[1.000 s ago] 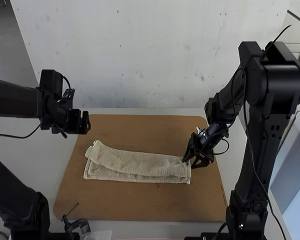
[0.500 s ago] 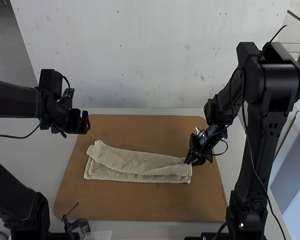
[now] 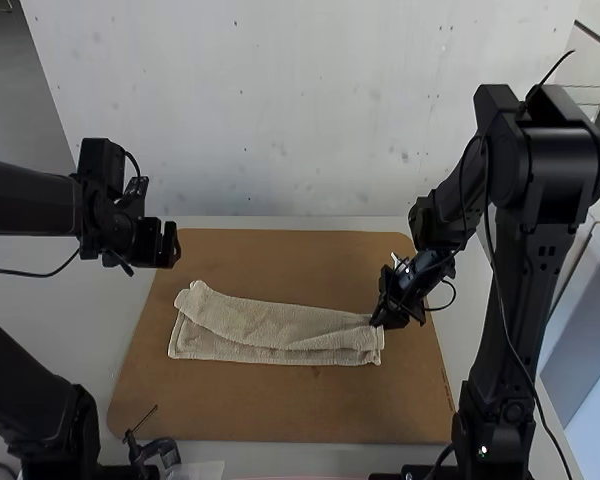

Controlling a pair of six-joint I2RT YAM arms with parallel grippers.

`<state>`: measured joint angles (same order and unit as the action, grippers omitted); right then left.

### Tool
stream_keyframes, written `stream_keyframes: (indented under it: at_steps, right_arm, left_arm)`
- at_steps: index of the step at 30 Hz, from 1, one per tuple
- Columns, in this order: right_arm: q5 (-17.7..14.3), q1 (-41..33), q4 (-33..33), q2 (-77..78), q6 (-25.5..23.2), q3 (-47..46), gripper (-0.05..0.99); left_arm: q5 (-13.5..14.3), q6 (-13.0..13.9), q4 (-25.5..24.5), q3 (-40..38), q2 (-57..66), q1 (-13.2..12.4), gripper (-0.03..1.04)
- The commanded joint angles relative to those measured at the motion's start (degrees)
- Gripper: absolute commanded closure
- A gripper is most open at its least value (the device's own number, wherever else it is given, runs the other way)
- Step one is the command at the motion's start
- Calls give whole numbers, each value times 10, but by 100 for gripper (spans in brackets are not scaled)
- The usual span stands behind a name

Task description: Fold the towel.

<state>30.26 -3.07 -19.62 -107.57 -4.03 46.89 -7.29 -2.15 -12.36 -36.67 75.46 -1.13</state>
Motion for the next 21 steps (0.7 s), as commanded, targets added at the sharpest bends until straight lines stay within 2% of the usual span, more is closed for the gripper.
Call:
stream_keyframes:
  at_steps: [1,10,21]
  right_arm:
    - [-20,24,6,24,16,-2,91]
    - [-34,81,-17,45,55,-2,91]
    - [-44,216,-55,55,165,-15,91]
  left_arm:
    - [0,6,3,-11,-6,-3,3]
    - [0,2,4,-11,-5,6,3]
    - [1,-3,5,-11,-1,18,3]
